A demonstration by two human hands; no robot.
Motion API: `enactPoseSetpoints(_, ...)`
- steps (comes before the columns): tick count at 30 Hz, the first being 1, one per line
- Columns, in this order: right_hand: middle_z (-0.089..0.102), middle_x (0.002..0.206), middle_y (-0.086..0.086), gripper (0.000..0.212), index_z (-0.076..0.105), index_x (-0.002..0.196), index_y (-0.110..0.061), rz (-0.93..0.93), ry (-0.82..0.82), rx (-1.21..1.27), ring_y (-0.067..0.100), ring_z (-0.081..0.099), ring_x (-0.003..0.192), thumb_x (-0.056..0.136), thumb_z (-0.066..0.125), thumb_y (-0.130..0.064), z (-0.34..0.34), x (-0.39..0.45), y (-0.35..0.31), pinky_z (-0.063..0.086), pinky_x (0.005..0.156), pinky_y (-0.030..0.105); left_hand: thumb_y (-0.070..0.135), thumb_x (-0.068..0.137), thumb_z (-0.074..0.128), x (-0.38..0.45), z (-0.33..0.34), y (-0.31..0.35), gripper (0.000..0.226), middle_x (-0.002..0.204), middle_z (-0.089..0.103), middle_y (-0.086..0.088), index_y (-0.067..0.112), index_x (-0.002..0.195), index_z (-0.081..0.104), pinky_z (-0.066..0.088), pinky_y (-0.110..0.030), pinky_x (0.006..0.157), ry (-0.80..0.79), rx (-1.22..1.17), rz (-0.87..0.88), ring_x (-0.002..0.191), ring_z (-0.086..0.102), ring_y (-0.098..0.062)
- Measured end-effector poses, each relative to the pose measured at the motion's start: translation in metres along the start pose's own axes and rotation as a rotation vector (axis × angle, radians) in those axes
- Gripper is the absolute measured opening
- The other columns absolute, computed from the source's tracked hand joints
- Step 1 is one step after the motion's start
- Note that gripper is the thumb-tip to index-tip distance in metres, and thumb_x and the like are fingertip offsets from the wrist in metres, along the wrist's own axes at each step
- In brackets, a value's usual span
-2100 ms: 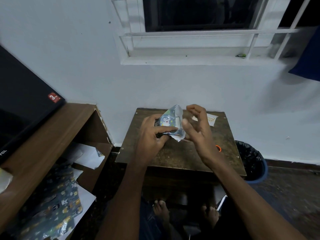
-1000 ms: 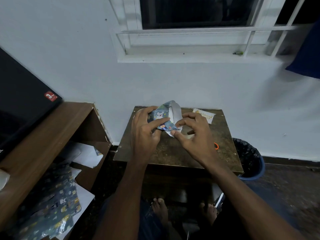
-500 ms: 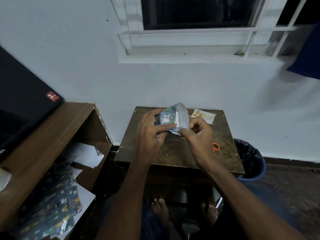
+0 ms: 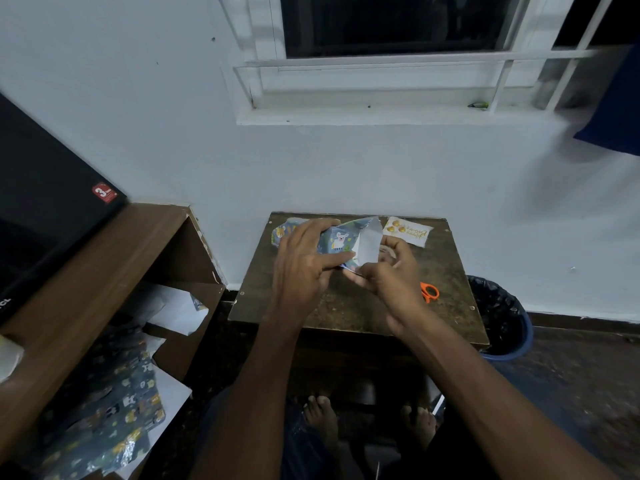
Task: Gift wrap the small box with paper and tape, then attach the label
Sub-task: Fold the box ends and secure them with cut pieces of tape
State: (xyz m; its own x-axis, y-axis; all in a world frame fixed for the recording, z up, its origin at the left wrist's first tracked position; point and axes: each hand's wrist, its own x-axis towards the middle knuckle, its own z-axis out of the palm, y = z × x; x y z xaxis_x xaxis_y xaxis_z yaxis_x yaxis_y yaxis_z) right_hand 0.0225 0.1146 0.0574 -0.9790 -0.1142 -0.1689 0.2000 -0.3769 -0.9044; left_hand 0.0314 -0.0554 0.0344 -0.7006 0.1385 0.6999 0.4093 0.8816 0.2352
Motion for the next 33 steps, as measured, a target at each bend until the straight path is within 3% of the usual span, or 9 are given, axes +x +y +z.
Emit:
enactPoseSetpoints(3,0.073,0.119,0.021,0.039,0.059,0.121,0.002,0.170,-0.026,0.061,0.030,0.076,0.101,0.086,0.068,0.016,-0.005,0.005,0.001,0.064,0.073,0.031,0.002,0.074,0.083,0.001,0.000,0.003,0.039,0.139,0.065,-0.008,0.030,0.101,0.086,0.047,-0.049,0.094,0.032,0.014,-0.005,0.128,0.059,-0.033)
enactPoseSetpoints(6,0.076,0.112,0.024,0.029,0.066,0.113,0.008,0.287,-0.084,0.162,0.031,0.077,0.097,0.087,0.062,0.021,-0.008,0.009,0.000,0.063,0.070,0.028,-0.001,0.072,0.081,0.000,-0.001,0.002,0.042,0.139,0.065,-0.007,0.029,0.101,0.086,0.045,-0.046,0.094,0.049,0.032,-0.003,0.129,0.059,-0.033)
enactPoseSetpoints(10,0.079,0.099,0.019,0.037,0.065,0.116,0.009,0.285,-0.073,0.158,0.028,0.079,0.084,0.087,0.052,0.027,-0.007,0.012,-0.003,0.064,0.068,0.029,-0.005,0.070,0.082,0.001,0.000,0.002,0.045,0.138,0.066,-0.008,0.028,0.099,0.086,0.045,-0.044,0.093,0.044,0.034,0.013,0.128,0.060,-0.033)
enactPoseSetpoints(16,0.070,0.120,0.031,0.048,0.055,0.132,0.004,0.204,-0.196,0.165,0.045,0.074,0.101,0.090,0.042,0.024,-0.016,0.015,-0.008,0.065,0.076,0.037,0.001,0.076,0.080,0.000,0.002,-0.002,0.039,0.138,0.064,-0.008,0.027,0.105,0.086,0.049,-0.051,0.092,0.093,-0.014,-0.032,0.127,0.058,-0.033)
enactPoseSetpoints(19,0.074,0.113,0.025,0.026,0.063,0.126,-0.003,0.073,-0.229,-0.001,0.032,0.075,0.089,0.105,0.050,-0.011,-0.020,0.011,-0.013,0.065,0.081,0.045,-0.010,0.073,0.074,-0.001,0.002,-0.001,0.053,0.138,0.062,-0.006,0.030,0.107,0.085,0.049,-0.053,0.095,0.153,-0.136,-0.150,0.126,0.055,-0.028)
enactPoseSetpoints(22,0.077,0.113,0.016,0.042,0.073,0.113,-0.007,-0.045,-0.100,-0.145,0.025,0.073,0.099,0.110,0.044,-0.037,-0.023,0.016,-0.010,0.062,0.075,0.042,-0.015,0.073,0.072,-0.002,0.001,0.001,0.056,0.139,0.059,-0.003,0.029,0.105,0.086,0.051,-0.049,0.098,0.163,-0.262,-0.231,0.128,0.053,-0.024)
enactPoseSetpoints(27,0.072,0.131,0.001,0.007,0.066,0.104,-0.002,-0.267,-0.187,-0.168,0.020,0.069,0.119,0.097,0.066,-0.001,-0.016,0.026,0.001,0.060,0.083,0.045,-0.015,0.077,0.078,-0.004,0.000,-0.002,0.050,0.139,0.060,0.000,0.026,0.104,0.086,0.055,-0.047,0.103,0.101,-0.499,-0.312,0.131,0.058,-0.028)
enactPoseSetpoints(31,0.073,0.123,-0.009,0.010,0.064,0.102,0.001,-0.256,-0.346,-0.074,0.019,0.067,0.114,0.094,0.065,0.007,-0.005,0.024,0.010,0.059,0.080,0.033,-0.019,0.076,0.077,-0.003,-0.010,0.003,0.037,0.130,0.064,-0.010,0.008,0.102,0.084,0.050,-0.020,0.100,0.081,-0.572,-0.315,0.124,0.062,-0.014)
enactPoseSetpoints(33,0.071,0.123,-0.004,0.012,0.067,0.104,0.000,-0.244,-0.383,-0.057,0.019,0.067,0.112,0.094,0.064,0.007,-0.003,0.024,0.012,0.059,0.079,0.034,-0.016,0.078,0.080,-0.002,-0.016,0.003,0.034,0.129,0.065,-0.012,0.005,0.105,0.081,0.047,-0.014,0.099,0.066,-0.604,-0.313,0.123,0.062,-0.009)
